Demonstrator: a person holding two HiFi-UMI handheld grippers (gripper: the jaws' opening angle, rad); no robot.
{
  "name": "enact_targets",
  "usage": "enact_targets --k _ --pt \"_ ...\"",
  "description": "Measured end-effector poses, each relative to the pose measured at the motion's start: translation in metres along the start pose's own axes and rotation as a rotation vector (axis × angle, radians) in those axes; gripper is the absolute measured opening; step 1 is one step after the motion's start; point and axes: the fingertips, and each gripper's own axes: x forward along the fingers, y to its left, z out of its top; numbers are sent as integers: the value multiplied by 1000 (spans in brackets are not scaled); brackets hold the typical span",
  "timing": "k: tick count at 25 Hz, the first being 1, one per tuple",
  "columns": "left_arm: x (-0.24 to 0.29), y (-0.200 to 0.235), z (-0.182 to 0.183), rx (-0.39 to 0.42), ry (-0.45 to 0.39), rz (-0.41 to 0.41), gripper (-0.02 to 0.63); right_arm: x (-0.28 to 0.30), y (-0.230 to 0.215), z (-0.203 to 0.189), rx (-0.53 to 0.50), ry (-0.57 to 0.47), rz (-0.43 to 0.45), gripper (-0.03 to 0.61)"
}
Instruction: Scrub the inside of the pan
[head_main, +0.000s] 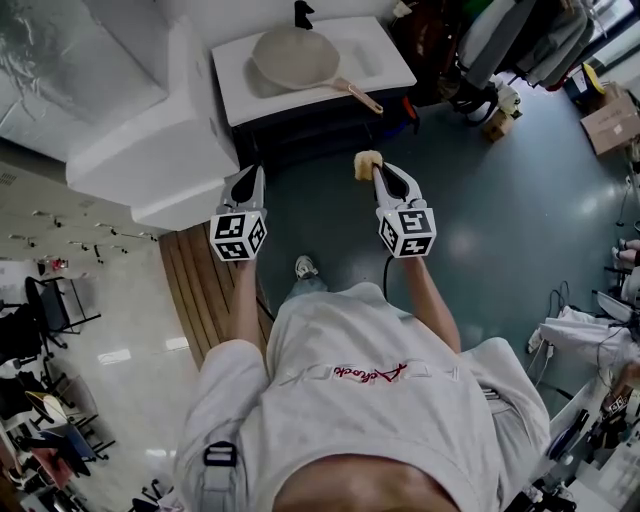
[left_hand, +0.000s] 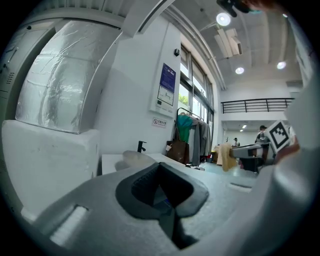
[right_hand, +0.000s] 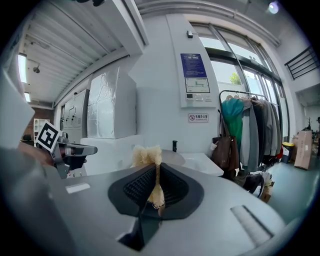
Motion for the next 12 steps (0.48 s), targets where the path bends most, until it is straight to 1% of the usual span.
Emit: enact_targets --k 12 --pt "33 57 18 -10 -23 -8 -2 67 14 22 -7 -14 -11 32"
